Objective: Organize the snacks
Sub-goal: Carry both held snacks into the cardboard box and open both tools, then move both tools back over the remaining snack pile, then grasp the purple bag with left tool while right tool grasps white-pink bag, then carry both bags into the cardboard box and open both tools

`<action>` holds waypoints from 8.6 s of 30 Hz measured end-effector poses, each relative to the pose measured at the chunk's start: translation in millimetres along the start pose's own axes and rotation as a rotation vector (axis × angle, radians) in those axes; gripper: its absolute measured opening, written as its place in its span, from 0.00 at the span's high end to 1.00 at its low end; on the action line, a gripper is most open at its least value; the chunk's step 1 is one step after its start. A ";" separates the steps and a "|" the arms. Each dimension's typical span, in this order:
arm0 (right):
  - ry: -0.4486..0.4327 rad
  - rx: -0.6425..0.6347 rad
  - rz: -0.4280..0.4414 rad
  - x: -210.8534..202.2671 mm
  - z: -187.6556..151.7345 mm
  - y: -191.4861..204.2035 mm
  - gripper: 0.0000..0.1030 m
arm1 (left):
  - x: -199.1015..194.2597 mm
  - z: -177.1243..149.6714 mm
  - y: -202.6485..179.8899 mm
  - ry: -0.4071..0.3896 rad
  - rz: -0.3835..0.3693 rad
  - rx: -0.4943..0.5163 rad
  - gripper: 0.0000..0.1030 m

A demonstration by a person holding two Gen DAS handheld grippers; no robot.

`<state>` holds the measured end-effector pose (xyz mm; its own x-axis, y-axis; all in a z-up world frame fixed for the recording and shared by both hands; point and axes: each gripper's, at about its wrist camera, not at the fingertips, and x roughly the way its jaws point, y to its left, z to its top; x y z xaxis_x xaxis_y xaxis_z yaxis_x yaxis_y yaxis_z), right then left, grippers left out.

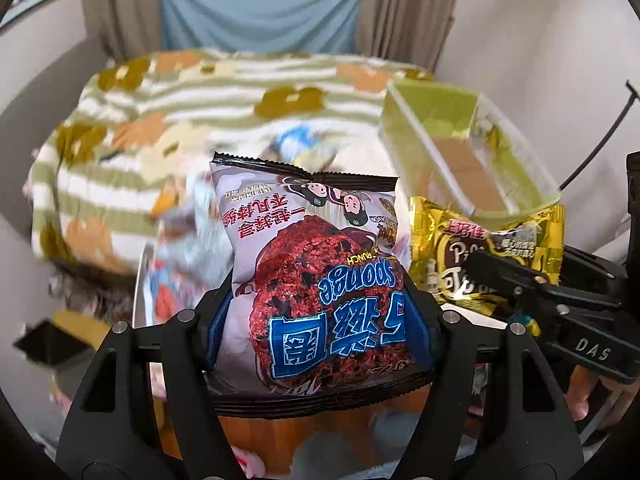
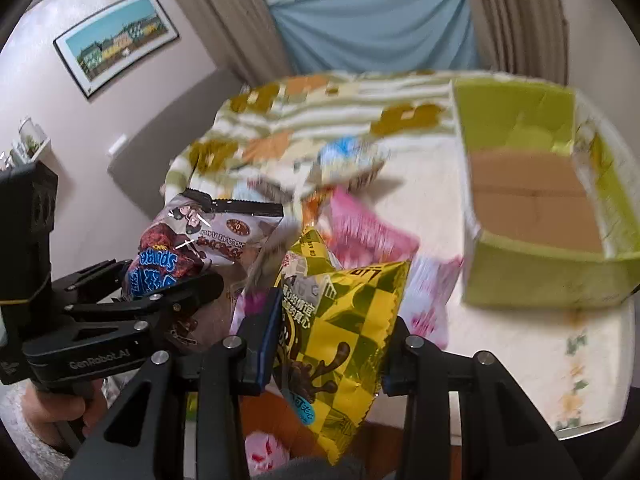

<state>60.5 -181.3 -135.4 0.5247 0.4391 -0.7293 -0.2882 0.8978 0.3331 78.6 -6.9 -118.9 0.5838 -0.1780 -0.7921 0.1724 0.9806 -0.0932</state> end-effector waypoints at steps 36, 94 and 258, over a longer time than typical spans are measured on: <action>-0.013 0.172 -0.145 -16.1 160.4 -279.9 0.65 | 236.5 210.0 -201.5 0.064 -0.060 0.040 0.03; -0.101 -0.027 -0.184 -79.0 132.4 -218.9 0.00 | 63.7 135.0 -170.2 -0.107 0.091 0.008 0.03; -0.097 0.163 -0.167 -79.1 74.9 -263.8 0.73 | 164.6 102.3 -215.0 0.132 -0.066 0.029 0.05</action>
<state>155.1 -450.2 -120.9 0.6311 0.2780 -0.7242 -0.0620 0.9487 0.3101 218.8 -255.5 -167.5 0.4611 -0.2278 -0.8576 0.2308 0.9640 -0.1320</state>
